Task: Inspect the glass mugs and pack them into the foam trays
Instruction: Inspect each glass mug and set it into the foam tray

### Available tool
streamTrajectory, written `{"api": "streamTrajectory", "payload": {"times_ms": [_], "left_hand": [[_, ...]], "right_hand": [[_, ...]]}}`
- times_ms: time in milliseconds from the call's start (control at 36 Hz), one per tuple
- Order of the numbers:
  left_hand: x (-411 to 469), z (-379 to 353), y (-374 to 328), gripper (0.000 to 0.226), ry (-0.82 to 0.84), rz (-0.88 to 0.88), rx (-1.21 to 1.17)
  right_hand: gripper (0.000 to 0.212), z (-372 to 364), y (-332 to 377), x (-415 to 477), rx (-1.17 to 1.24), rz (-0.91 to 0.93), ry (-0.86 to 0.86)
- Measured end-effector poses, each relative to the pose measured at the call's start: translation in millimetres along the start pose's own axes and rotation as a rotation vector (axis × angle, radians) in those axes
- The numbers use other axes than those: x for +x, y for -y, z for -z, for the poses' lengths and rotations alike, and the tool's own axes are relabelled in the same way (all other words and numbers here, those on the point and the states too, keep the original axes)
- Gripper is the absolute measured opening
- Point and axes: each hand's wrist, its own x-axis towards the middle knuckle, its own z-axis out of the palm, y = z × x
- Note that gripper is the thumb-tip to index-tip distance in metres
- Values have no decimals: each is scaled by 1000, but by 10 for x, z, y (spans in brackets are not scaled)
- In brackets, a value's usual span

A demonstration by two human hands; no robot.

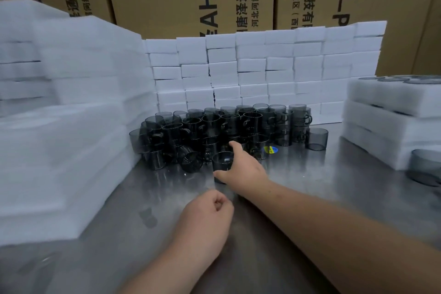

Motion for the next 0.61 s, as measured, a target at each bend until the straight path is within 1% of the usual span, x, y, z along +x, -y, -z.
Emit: {"api": "streamTrajectory", "payload": {"times_ms": [167, 250, 306, 417, 472, 611], "left_hand": [[-25, 13, -56, 17, 3, 25, -74], [-20, 20, -55, 10, -8, 29, -88], [-20, 24, -53, 5, -15, 17, -66], [-29, 25, -61, 10, -9, -35, -29], [-41, 19, -68, 11, 1, -56, 27], [-82, 21, -88, 7, 25, -113, 121]], "right_hand": [[88, 158, -58, -164, 120, 5, -56], [89, 261, -96, -329, 199, 16, -81], [89, 325, -126, -475, 219, 30, -90], [89, 433, -219, -800, 213, 78, -67], [90, 482, -274, -941, 198, 96, -56], [95, 584, -413, -1129, 192, 67, -75]]}}
